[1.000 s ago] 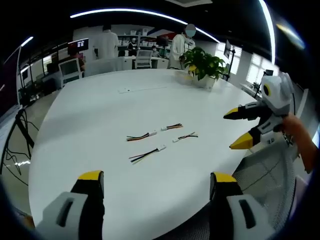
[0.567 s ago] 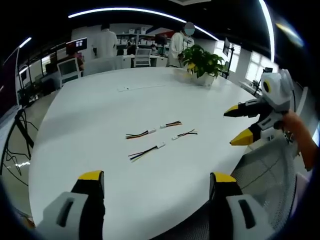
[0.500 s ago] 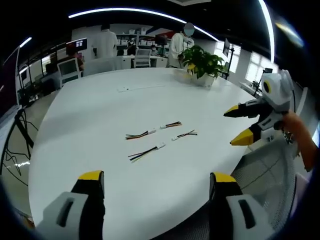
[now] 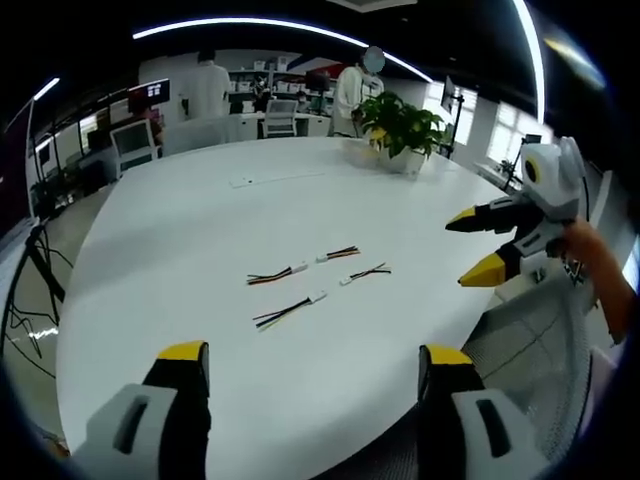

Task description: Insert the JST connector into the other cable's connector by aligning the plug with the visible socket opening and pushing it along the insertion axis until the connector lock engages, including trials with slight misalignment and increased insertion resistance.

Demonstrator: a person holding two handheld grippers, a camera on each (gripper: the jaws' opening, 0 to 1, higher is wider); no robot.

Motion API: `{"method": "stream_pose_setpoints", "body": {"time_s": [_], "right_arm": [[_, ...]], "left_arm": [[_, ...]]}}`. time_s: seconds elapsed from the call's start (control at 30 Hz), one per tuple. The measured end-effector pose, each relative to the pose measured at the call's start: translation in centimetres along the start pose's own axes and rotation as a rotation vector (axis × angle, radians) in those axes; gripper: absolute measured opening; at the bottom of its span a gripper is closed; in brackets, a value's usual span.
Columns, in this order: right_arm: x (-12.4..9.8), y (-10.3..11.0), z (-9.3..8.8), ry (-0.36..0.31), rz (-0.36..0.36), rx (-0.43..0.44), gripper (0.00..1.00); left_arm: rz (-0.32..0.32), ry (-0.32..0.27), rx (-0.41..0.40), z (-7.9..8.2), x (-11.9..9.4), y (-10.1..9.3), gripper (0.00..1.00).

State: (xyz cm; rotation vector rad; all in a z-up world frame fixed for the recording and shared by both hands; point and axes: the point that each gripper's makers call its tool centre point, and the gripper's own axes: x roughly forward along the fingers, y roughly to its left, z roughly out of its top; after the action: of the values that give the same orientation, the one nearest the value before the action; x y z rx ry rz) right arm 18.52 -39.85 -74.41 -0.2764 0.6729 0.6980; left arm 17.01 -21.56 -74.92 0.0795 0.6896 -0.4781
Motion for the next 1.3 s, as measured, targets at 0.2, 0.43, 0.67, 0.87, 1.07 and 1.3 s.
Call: {"method": "stream_pose_setpoints", "body": {"time_s": [0.2, 0.43, 0.67, 0.87, 1.07, 1.3], "right_arm": [[-0.1, 0.0, -0.1, 0.003, 0.000, 0.003, 0.59], [-0.1, -0.1, 0.0, -0.013, 0.002, -0.003, 0.58], [0.0, -0.5, -0.2, 0.003, -0.006, 0.004, 0.56], [-0.4, -1.0, -0.3, -0.004, 0.004, 0.012, 0.53], [-0.3, -1.1, -0.9, 0.022, -0.001, 0.023, 0.53], [-0.2, -1.0, -0.5, -0.003, -0.002, 0.030, 0.53]], "left_arm": [[-0.001, 0.002, 0.005, 0.0, 0.1, 0.0, 0.83], [-0.014, 0.002, 0.008, -0.5, 0.2, 0.0, 0.82], [-0.046, 0.012, 0.075, -1.3, 0.5, -0.3, 0.78], [-0.088, -0.006, 0.015, -1.0, 0.8, -0.6, 0.81], [-0.088, -0.020, 0.006, 0.0, 0.5, -0.2, 0.81], [-0.080, 0.044, 0.040, -1.2, 0.6, 0.2, 0.80]]}}
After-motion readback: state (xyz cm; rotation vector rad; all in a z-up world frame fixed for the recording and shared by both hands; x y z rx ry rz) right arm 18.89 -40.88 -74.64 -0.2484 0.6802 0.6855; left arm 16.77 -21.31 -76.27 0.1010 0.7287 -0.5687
